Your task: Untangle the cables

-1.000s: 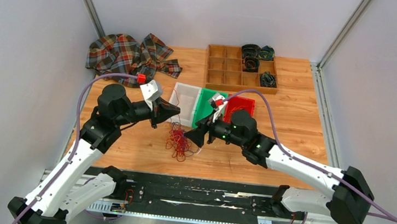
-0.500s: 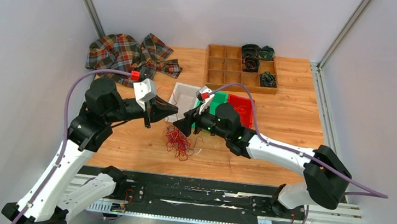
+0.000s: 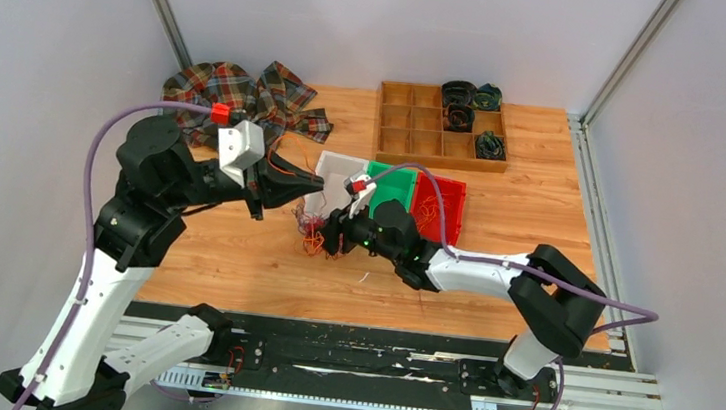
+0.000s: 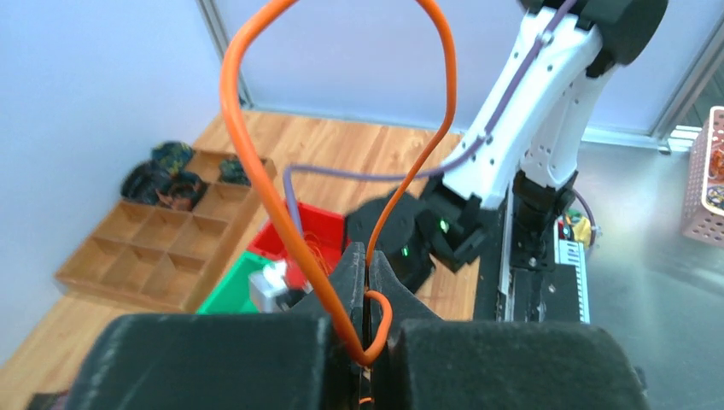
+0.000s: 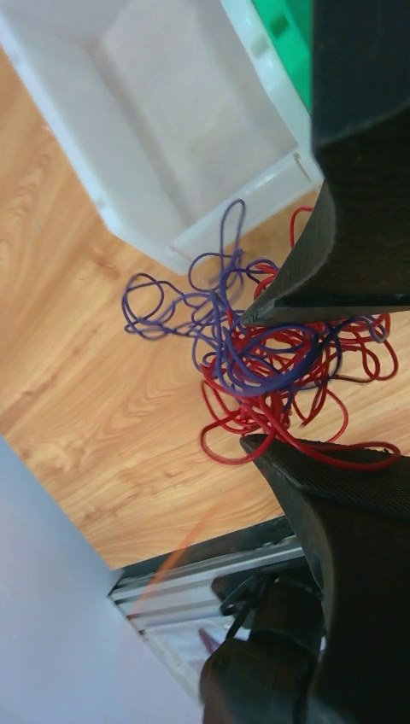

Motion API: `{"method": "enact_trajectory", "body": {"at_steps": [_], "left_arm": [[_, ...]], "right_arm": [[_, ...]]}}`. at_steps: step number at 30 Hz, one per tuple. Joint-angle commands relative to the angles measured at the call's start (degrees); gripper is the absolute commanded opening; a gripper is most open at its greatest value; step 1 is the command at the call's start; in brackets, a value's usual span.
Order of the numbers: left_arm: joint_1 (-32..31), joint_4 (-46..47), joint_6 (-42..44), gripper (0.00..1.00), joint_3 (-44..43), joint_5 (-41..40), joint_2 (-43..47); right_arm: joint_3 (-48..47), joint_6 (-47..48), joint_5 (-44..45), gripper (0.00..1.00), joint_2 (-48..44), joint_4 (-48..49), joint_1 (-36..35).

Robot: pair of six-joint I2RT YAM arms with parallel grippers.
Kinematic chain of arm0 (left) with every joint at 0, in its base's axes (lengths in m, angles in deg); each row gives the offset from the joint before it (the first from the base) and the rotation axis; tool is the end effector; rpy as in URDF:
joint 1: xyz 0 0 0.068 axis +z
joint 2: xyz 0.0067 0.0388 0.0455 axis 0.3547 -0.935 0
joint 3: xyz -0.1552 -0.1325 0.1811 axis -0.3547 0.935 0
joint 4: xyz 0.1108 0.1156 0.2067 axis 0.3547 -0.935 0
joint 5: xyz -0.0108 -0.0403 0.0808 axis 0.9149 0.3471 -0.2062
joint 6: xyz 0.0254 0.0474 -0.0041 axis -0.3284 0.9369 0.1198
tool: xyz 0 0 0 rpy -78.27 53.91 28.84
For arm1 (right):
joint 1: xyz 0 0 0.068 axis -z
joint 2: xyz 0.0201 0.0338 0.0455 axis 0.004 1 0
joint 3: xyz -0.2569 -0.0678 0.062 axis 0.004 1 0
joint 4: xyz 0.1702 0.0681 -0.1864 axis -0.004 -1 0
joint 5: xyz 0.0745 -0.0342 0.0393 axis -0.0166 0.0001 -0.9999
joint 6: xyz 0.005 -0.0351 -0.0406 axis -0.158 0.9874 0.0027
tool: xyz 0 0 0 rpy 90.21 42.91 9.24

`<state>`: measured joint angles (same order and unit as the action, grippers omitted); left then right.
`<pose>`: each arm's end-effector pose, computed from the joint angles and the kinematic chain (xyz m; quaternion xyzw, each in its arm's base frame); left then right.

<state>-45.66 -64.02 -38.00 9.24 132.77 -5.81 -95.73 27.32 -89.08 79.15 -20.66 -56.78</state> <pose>0.1133 -0.0825 0.4735 0.4496 0.5508 -0.4080 0.5727 0.1926 0.3010 0.2375 -0.2734 0.6846 0.4627 0.4924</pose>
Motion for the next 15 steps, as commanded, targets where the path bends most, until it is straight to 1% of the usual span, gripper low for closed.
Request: {"method": "enact_trajectory", "body": {"at_steps": [1, 5, 9, 12, 15], "left_arm": [[0.3, 3.5, -2.6, 0.01, -7.1, 0.1, -0.6], [0.2, 4.5, -2.9, 0.01, -14.0, -1.6, -2.5], [0.3, 6.9, -2.0, 0.01, -19.0, -5.4, -3.4], [0.3, 8.4, -2.2, 0.01, -20.4, -7.7, -4.2], [0.3, 8.5, -2.8, 0.01, -19.4, -7.8, -5.0]], "right_arm": [[3.6, -2.0, 2.2, 0.49, 2.7, 4.9, -2.0], [6.4, -2.8, 2.9, 0.47, 3.7, 6.5, -3.6], [9.1, -3.7, 3.5, 0.49, 3.5, 7.0, -5.4], [11.0, -4.6, 4.2, 0.57, 2.2, 7.6, -5.9], [11.5, -4.3, 7.2, 0.68, -2.9, 4.9, -5.7]]}}
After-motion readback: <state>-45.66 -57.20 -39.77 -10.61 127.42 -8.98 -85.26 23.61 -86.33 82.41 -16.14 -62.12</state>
